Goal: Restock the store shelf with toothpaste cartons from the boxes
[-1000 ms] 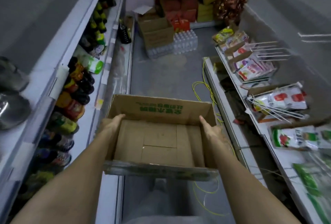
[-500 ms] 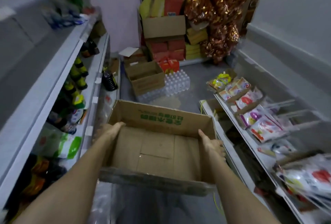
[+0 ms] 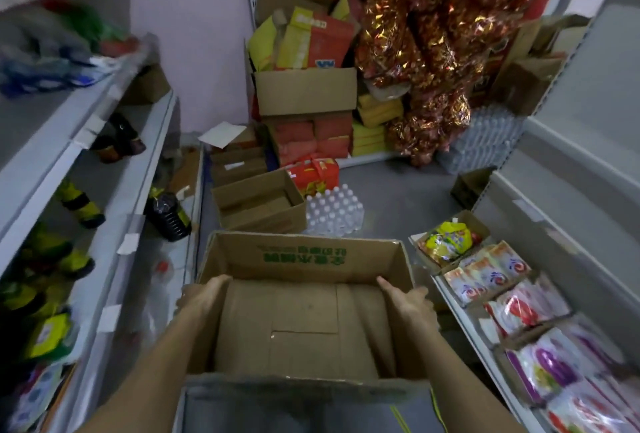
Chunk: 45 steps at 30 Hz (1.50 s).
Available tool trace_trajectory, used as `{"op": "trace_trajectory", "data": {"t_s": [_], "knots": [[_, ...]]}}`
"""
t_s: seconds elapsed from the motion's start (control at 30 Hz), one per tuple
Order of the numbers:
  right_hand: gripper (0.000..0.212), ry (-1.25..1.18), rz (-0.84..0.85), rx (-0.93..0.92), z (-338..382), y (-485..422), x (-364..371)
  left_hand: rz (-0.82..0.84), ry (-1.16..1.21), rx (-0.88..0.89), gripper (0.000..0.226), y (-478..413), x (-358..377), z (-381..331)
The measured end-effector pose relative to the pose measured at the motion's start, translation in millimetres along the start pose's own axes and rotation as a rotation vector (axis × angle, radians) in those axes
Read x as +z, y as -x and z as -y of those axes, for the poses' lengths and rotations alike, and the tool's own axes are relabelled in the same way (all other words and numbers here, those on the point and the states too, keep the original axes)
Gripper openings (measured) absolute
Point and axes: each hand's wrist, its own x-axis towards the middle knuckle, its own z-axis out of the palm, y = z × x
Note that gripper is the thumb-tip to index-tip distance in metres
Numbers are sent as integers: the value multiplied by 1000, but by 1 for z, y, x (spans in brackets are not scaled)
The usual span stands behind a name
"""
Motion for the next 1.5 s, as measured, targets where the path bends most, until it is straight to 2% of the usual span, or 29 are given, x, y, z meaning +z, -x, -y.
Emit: {"op": "trace_trajectory", "data": {"t_s": [0.07,0.1,0.17,0.2,0.23,0.27,0.33,0.43,0.5,0.57,0.67,0.77,0.83,0.9,0.97,1.0,1.03,1.1,1.13,1.23,1.27,1.33,1.37,1.47,1.5], "knots": [[110,-87,-1,5,19,-54,10,76,-34,19,116,-14,31,-57],[112,-122,3,-2,27,-88,18,138,-29,42,121,-30,48,-85],[106,-131,-29,-1,56,-151,20,195,-109,61,144,-95,83,-128],[107,-123,-67,0,78,-173,13,232,-107,68,151,-156,106,-140],[113,-86,-119,23,110,-179,1,253,-91,51,153,-199,127,-159],[120,-53,-179,39,150,-175,-15,271,-89,39,151,-202,140,-189],[122,-4,-240,65,202,-205,-36,317,-63,29,132,-196,160,-249],[111,21,-298,40,264,-260,-61,400,-70,74,80,-146,175,-347],[112,52,-344,27,300,-306,-69,460,-54,82,56,-151,191,-395],[110,112,-378,16,338,-353,-69,483,-38,67,51,-177,210,-431],[107,157,-329,12,391,-435,-52,489,16,18,50,-229,236,-471],[107,173,-200,15,433,-528,-23,435,51,-52,61,-301,269,-496],[108,158,-115,46,452,-583,-3,388,80,-137,69,-381,296,-478],[122,96,0,59,465,-642,17,348,136,-244,65,-421,313,-475],[144,85,84,85,468,-696,39,298,172,-323,52,-415,322,-507],[144,93,119,96,469,-719,50,281,181,-346,44,-419,327,-515],[134,109,147,98,474,-734,62,275,207,-346,44,-428,334,-521],[109,114,165,88,484,-759,82,250,230,-367,74,-451,348,-527],[103,110,157,91,489,-779,97,233,253,-376,80,-473,360,-527],[100,88,165,126,481,-823,126,166,273,-358,68,-506,384,-523],[103,79,169,131,472,-845,137,162,268,-370,76,-523,393,-518],[117,63,164,144,458,-878,160,158,242,-361,109,-553,407,-512],[119,53,168,147,452,-891,171,147,252,-365,112,-567,413,-510],[94,56,171,151,442,-918,204,128,301,-425,74,-607,428,-494],[90,62,172,148,439,-924,213,113,325,-447,73,-616,431,-490]]}}
